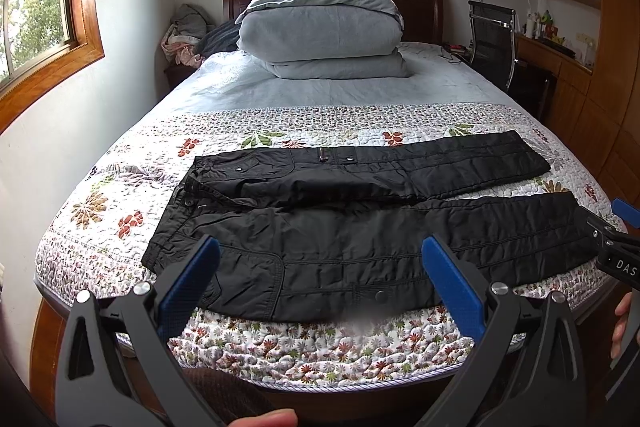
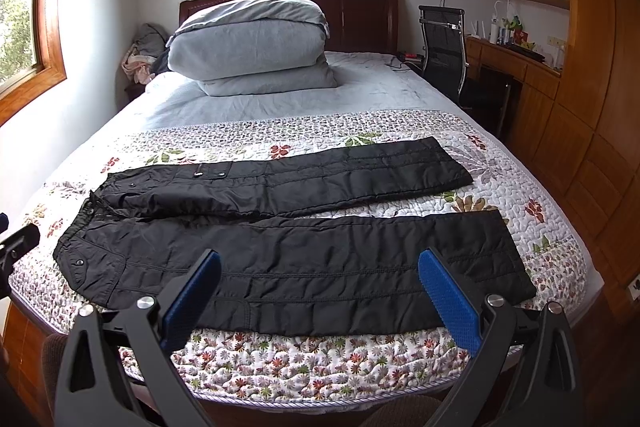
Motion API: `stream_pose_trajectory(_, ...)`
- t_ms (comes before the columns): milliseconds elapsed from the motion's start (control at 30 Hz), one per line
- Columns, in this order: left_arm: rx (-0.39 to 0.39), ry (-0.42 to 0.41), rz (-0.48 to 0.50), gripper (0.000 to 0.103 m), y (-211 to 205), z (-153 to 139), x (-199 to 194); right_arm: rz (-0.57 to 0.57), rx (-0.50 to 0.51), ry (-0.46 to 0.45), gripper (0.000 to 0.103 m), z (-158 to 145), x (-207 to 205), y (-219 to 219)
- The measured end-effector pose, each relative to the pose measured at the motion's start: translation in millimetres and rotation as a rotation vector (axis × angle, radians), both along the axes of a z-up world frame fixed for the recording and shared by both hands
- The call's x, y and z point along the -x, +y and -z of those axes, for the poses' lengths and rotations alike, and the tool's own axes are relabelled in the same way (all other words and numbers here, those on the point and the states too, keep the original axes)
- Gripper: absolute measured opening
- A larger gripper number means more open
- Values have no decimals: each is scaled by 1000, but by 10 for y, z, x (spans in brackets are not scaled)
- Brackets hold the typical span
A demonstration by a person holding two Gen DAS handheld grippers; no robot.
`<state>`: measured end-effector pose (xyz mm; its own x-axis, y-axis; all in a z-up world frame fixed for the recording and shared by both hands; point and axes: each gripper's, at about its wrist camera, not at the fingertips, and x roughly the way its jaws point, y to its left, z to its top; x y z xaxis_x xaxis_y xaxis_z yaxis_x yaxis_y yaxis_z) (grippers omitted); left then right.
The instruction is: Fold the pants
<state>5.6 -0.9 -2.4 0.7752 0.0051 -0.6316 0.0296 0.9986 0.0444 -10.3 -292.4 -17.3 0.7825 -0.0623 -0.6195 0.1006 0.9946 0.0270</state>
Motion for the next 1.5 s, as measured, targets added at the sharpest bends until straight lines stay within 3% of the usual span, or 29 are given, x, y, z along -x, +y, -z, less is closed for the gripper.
stream_pose_trajectory(100, 16, 12, 13, 101, 8, 32, -31, -4, 5, 1, 100, 8, -11, 0)
stream_pose_trajectory(267, 140, 65, 110, 101, 137, 84, -174, -21, -4, -30, 100, -99, -56, -153)
stream_pose_trajectory(467, 155, 140, 48, 101, 656, 147, -736, -8, 108, -118, 100, -511, -363, -634)
stream_pose_trajectory(533, 206, 195, 19, 101, 964, 180, -1059, -39, 67, -60, 100, -563, -691, -917)
stream_pose_trajectory(600, 281, 243, -32, 101, 1315, 233, -1405, -78, -46, 29, 100, -527, -1108, -1269)
stream_pose_trajectory(733, 396, 430, -115, 101, 2010, 548, -2189, -49, -224, 214, 100, -236, -1978, -2014)
stream_pose_trajectory(833, 434, 567, -213, 100, 2503, 879, -2706, -14, -237, 322, 100, 58, -2538, -2442)
stream_pose_trajectory(933, 472, 653, -332, 100, 2991, 1206, -3130, -6, -244, 402, 100, 383, -2952, -2734)
stream_pose_trajectory(1067, 533, 736, -423, 100, 3421, 1635, -3540, 13, -389, 467, 100, 843, -3357, -3069)
stream_pose_trajectory(1167, 647, 768, -421, 100, 3531, 1902, -3746, 17, -425, 511, 100, 1135, -3607, -3185)
stream_pose_trajectory(1333, 646, 848, -425, 100, 3541, 2185, -3979, -6, -495, 556, 100, 1446, -3941, -3383)
stream_pose_trajectory(1500, 645, 871, -366, 100, 3466, 2199, -4134, -11, -427, 589, 100, 1537, -4224, -3547)
